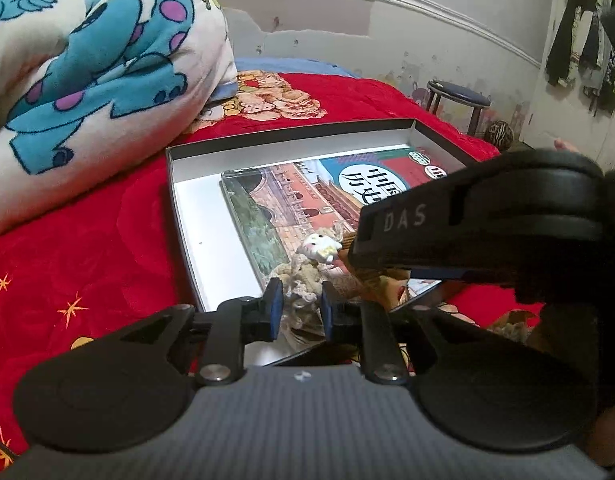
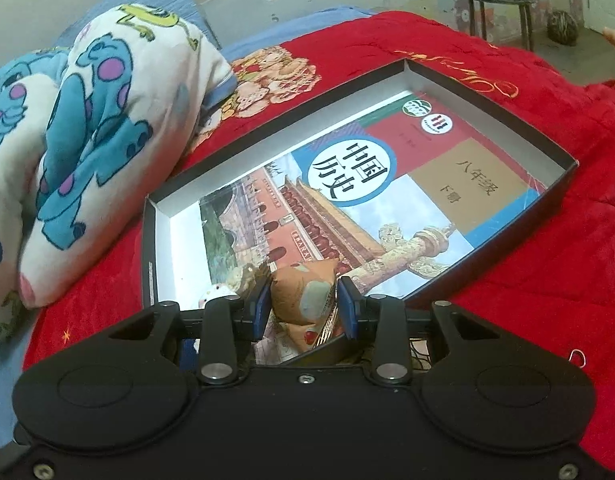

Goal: Organize objects
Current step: 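Lower both items onto the textbook in the box and open both tools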

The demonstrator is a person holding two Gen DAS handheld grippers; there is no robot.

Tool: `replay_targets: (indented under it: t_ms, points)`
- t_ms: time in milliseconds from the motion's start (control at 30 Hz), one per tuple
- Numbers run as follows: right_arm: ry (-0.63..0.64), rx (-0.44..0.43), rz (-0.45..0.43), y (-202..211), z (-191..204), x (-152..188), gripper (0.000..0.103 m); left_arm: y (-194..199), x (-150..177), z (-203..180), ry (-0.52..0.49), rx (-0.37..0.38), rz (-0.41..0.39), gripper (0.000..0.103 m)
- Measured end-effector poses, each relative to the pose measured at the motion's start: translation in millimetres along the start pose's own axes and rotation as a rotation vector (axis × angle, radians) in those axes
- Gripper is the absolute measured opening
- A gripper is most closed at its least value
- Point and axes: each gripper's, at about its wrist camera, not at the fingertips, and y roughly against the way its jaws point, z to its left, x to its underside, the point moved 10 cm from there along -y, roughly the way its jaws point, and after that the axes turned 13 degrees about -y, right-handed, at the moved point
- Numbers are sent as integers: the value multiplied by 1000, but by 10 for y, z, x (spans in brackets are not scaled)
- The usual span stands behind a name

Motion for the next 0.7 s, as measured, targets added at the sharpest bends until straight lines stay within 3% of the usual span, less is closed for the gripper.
replay_targets:
  t_ms: [100, 167, 233, 300, 500, 600, 700]
  points:
    - [4, 0, 1, -8, 23, 20, 35, -3, 5, 18, 4, -5, -1, 43]
    - [6, -2, 3, -8, 43, 37, 35, 3, 8, 33, 7, -9, -3, 50]
    - [11, -2, 2, -9, 61, 52, 35, 15, 4, 38, 13, 6, -10, 63]
    - [24, 3, -1, -1, 75, 63, 36, 41, -8, 42, 18, 15, -22, 69]
    - [4, -16, 4, 54, 93, 73, 37, 91, -41, 36, -7, 4, -39, 78]
    - [-5, -31, -4, 115, 96, 77, 41, 131, -60, 40, -17, 7, -50, 81]
    - [-3, -48, -23, 208, 115, 75, 52, 202, -95, 38, -29, 12, -68, 85]
